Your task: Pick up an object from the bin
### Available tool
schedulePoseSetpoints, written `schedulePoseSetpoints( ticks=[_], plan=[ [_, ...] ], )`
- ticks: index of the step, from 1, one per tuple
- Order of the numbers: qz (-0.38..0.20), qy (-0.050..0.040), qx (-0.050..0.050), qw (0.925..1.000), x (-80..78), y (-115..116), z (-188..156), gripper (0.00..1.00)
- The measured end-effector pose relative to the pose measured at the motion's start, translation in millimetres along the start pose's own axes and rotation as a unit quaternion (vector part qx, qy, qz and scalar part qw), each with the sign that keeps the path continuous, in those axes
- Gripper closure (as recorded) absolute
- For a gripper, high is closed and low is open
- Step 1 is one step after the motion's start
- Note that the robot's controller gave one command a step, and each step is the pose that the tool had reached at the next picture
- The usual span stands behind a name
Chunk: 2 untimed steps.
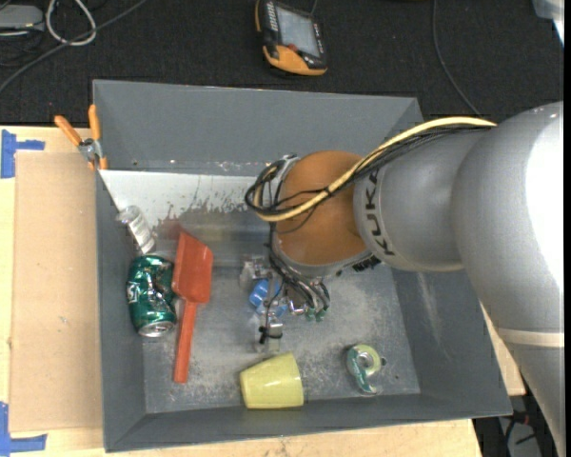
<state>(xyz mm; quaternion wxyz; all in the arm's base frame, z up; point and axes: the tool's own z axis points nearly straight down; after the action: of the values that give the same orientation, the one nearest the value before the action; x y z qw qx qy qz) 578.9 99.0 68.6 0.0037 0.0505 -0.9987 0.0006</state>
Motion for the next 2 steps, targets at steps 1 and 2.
schedulePoseSetpoints(
  ticks=[1,2],
  plan=[
    [-0.063,-0.0070,-0.003,0.9980,-12.4,-12.0,-51.9,0.00],
    [0.013,0.0019,-0.001,0.9999,-6.9,-30.9,-30.1,0.00]
  ],
)
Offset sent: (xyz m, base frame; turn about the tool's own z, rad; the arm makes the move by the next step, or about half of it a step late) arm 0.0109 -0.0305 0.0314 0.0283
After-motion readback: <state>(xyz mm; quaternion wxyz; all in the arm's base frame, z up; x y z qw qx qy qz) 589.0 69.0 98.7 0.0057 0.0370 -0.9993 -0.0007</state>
